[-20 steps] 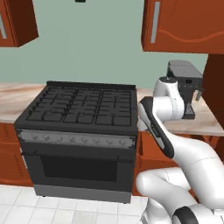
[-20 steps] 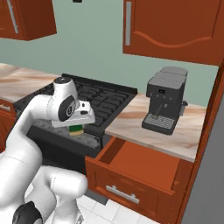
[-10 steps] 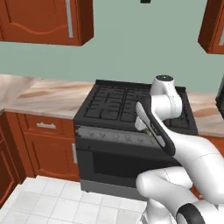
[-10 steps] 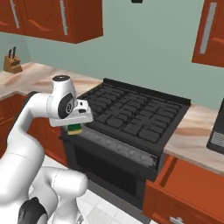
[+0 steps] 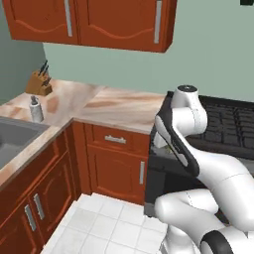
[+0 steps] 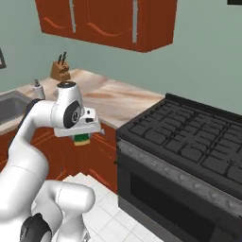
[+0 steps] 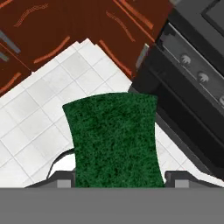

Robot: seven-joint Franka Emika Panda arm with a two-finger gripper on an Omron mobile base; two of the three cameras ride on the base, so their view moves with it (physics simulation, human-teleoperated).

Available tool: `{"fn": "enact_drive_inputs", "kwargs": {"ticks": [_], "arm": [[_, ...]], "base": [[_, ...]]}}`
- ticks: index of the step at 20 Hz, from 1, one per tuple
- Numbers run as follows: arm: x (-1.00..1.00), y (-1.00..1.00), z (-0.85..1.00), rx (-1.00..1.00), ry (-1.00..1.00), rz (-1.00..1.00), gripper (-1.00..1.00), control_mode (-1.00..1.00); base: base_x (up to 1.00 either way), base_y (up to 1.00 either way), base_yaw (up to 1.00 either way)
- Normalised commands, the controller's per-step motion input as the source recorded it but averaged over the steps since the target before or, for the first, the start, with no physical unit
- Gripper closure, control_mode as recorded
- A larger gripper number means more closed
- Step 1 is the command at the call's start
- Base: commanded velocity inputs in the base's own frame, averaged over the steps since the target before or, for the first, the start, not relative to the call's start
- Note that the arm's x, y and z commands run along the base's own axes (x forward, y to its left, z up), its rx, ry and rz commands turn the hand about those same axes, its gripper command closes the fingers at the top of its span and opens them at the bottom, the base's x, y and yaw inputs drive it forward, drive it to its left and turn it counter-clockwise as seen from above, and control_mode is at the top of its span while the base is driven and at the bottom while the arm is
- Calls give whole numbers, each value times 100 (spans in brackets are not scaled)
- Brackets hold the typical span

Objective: Restock the sink supplies by placing the sponge and soap dispenser on the counter and next to the sink. Make sure the soap dispenser is upright.

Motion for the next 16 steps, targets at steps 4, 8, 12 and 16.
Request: {"fn": "enact_drive_inputs", "kwargs": {"ticks": [4, 8, 12, 16], "arm": [[0, 0, 0, 0, 0, 0, 100, 100], [0, 0, 0, 0, 0, 0, 100, 100], [0, 0, 0, 0, 0, 0, 100, 100], [0, 0, 0, 0, 0, 0, 100, 100]], "base": [[0, 100, 37], [0, 100, 38], [-25, 99, 37], [-23, 73, 36]]}}
